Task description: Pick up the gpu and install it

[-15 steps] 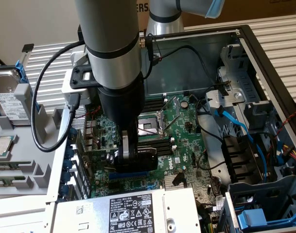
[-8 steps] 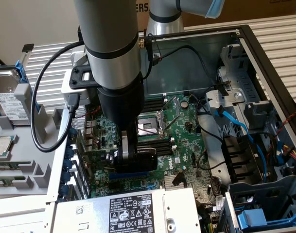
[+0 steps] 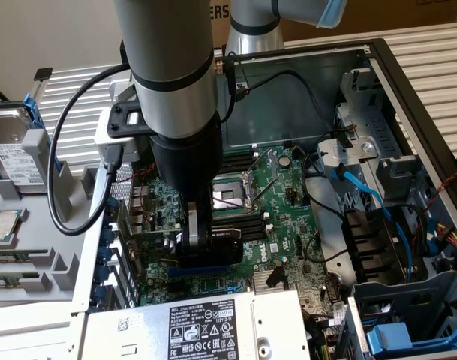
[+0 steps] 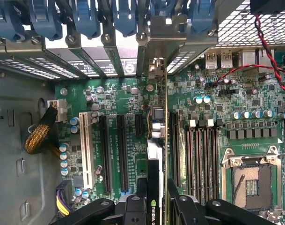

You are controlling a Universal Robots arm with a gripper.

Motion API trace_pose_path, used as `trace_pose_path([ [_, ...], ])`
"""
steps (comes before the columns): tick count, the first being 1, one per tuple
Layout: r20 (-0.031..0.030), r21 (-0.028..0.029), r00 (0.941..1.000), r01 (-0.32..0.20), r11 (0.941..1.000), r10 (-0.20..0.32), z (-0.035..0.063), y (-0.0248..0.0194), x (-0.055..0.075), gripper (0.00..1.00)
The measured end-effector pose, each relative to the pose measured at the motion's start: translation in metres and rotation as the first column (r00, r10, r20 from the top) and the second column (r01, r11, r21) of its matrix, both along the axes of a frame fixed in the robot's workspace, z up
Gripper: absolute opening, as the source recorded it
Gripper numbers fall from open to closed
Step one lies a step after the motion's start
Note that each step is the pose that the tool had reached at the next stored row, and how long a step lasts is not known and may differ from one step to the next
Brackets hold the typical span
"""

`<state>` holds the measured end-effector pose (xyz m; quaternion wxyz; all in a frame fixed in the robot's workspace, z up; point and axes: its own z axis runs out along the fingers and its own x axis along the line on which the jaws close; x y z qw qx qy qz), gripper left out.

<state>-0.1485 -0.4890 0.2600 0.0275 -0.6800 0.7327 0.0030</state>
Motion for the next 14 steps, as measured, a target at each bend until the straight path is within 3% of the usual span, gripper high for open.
trace_pose_path([
  [14,0.0,-0.0002,1.0,-0.001,1.0,0.001,-0.0015,0.0,0.0,0.27],
])
